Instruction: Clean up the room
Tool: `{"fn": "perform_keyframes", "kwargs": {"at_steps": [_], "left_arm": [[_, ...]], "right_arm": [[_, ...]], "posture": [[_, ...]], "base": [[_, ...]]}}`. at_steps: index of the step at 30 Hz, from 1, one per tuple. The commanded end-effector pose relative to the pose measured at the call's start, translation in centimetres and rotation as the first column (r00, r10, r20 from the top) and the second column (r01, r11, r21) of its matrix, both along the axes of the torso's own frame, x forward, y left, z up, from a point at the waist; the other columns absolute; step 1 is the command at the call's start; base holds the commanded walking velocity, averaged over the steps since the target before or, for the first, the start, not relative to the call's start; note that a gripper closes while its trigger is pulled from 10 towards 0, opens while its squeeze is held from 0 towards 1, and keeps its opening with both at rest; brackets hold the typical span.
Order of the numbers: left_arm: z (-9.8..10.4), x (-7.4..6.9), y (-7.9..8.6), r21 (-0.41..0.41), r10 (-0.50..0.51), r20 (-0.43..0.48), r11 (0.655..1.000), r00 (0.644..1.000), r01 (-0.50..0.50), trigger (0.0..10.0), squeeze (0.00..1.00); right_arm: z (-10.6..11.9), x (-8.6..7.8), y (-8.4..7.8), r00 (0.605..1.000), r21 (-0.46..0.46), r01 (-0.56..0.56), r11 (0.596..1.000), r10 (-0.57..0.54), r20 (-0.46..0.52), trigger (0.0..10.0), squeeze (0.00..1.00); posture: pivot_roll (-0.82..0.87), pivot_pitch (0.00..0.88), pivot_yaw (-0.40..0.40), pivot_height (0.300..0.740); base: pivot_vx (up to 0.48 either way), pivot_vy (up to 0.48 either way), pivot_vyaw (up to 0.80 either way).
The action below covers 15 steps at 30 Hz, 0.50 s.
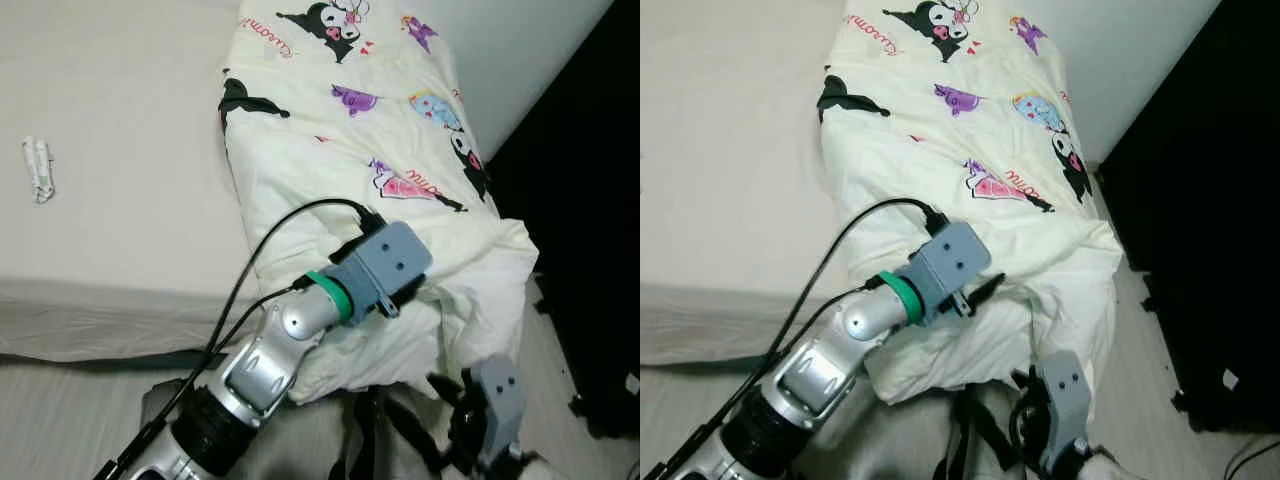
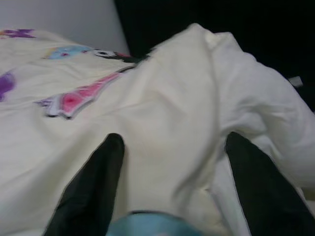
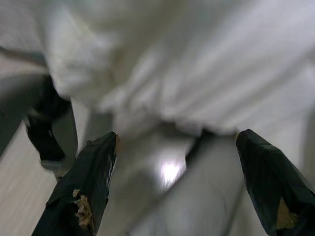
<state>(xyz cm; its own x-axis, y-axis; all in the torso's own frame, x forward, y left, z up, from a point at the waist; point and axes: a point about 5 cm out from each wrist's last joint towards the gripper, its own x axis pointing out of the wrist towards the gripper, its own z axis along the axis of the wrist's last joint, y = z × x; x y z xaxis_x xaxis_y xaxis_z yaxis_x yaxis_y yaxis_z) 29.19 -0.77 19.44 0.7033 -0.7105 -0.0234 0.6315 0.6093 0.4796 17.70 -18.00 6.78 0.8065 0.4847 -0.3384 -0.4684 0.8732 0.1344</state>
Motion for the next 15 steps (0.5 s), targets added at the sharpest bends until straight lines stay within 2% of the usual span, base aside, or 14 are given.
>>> {"fn": "perform_keyframes", "kwargs": {"at_steps": [1,2,3,5,7,9,10,11,12,13,15], "left_arm": [[-0.7,-0.4,-1.3,0.044,-0.024,0.027,0.999,0.999,0.023,10.0,1.0],[-1.5,-0.4,-1.8,0.093,-0.023,0.05,0.995,0.999,0.018,10.0,1.0],[-1.5,-0.4,-1.8,0.093,-0.023,0.05,0.995,0.999,0.018,10.0,1.0],[-2.7,0.2,-2.2,0.169,0.064,0.134,0.982,0.989,-0.087,10.0,1.0],[-3.0,1.1,-1.8,0.179,0.163,0.184,0.964,0.969,-0.196,10.0,1.0],[-3.2,1.4,-1.5,0.184,0.194,0.206,0.955,0.959,-0.233,10.0,1.0],[-3.8,1.7,-1.2,0.208,0.217,0.204,0.943,0.955,-0.259,10.0,0.45],[-4.5,1.8,-0.8,0.245,0.222,0.215,0.93,0.951,-0.273,10.0,0.0],[-4.5,1.8,-0.8,0.245,0.222,0.215,0.93,0.951,-0.273,10.0,0.0],[-5.8,2.0,-0.3,0.295,0.232,0.196,0.913,0.953,-0.283,10.0,0.0],[-6.3,2.0,-0.1,0.313,0.235,0.195,0.905,0.952,-0.287,10.0,0.0]], "right_arm": [[-1.2,-0.1,-0.8,0.999,-0.05,0.049,0.998,-0.05,-0.018,10.0,0.0],[-2.0,0.1,-1.1,0.995,-0.069,0.089,0.994,-0.091,-0.031,10.0,0.0],[-2.0,0.1,-1.1,0.995,-0.069,0.089,0.994,-0.091,-0.031,10.0,0.0],[-2.3,0.5,-0.9,0.991,-0.066,0.127,0.99,-0.13,-0.036,10.0,0.0],[-1.9,0.7,-0.6,0.991,-0.054,0.125,0.991,-0.127,-0.032,10.0,0.0],[-1.7,0.7,-0.5,0.992,-0.043,0.118,0.992,-0.12,-0.03,10.0,0.0],[-1.5,0.7,-0.3,0.994,-0.031,0.108,0.994,-0.109,-0.031,10.0,0.0],[-1.4,0.6,-0.2,0.995,-0.023,0.098,0.995,-0.099,-0.033,10.0,0.0],[-1.4,0.6,-0.2,0.995,-0.023,0.098,0.995,-0.099,-0.033,10.0,0.0],[-1.4,0.7,-0.1,0.996,-0.018,0.083,0.996,-0.084,-0.026,10.0,0.0],[-1.4,0.7,-0.1,0.996,-0.019,0.081,0.997,-0.081,-0.022,10.0,0.0]], "posture": [[0.03,0.192,-0.121,0.507],[0.03,0.19,-0.114,0.507],[0.03,0.19,-0.114,0.507],[0.03,0.19,-0.109,0.507],[0.03,0.19,-0.109,0.507],[0.03,0.194,-0.108,0.507],[0.03,0.194,-0.108,0.507],[0.03,0.194,-0.108,0.507],[0.03,0.194,-0.108,0.507],[0.03,0.194,-0.108,0.507],[0.04,0.191,-0.11,0.507]], "base": [[0.0,0.0,0.0],[0.0,0.0,0.0],[0.0,0.0,0.0],[0.0,0.0,0.0],[0.0,0.0,0.0],[0.0,0.0,0.0],[0.0,0.0,0.0],[0.0,0.0,0.0],[0.0,0.0,0.0],[0.0,0.0,0.0],[0.0,0.0,0.0]]}}
